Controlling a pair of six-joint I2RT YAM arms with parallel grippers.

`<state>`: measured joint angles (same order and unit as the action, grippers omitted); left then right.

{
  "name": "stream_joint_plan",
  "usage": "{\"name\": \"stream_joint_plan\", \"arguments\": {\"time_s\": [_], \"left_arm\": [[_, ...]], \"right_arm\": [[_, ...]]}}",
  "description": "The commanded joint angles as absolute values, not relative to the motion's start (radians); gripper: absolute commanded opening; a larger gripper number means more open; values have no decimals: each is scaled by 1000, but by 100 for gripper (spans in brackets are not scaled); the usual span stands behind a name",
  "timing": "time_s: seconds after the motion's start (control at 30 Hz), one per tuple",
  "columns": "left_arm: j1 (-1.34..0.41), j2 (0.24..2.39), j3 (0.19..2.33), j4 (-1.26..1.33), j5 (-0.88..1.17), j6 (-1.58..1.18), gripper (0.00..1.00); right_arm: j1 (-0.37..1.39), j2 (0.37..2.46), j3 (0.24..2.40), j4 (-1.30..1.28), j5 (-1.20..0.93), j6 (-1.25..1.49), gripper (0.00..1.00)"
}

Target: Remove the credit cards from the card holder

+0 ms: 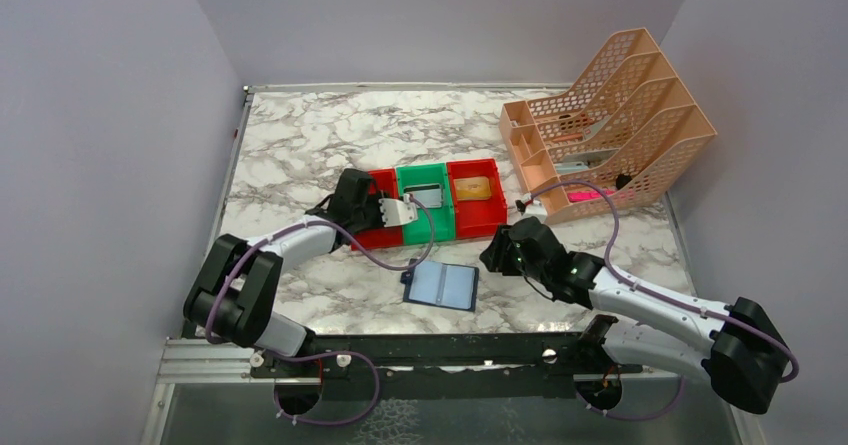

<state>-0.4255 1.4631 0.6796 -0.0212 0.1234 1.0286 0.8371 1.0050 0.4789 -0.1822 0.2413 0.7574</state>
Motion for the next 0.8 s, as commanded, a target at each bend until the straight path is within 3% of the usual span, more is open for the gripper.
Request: {"name": "stream_joint_plan", "arguments": {"time_s": [0.0, 0.2, 0.37, 0.5, 0.67, 0.77], "left_arm": [[-425, 1416, 664, 1, 142, 1022, 38], [-425, 1343, 644, -7, 155, 986, 42], [-425, 1264, 646, 42, 100, 854, 66], [-425, 1191, 693, 83, 4, 513, 84], [-425, 1191, 818, -94, -113, -27, 83], [-426, 1234, 865, -210, -60, -210, 79]], "right_arm": [[837, 1009, 483, -191, 236, 766, 46], [837, 1013, 483, -190, 228, 767, 46], [838, 1017, 486, -188, 221, 774, 46], [838, 1022, 487, -181, 216, 781, 46], [838, 1038, 496, -174, 216, 783, 47], [838, 1052, 501, -183, 219, 782, 47]]}}
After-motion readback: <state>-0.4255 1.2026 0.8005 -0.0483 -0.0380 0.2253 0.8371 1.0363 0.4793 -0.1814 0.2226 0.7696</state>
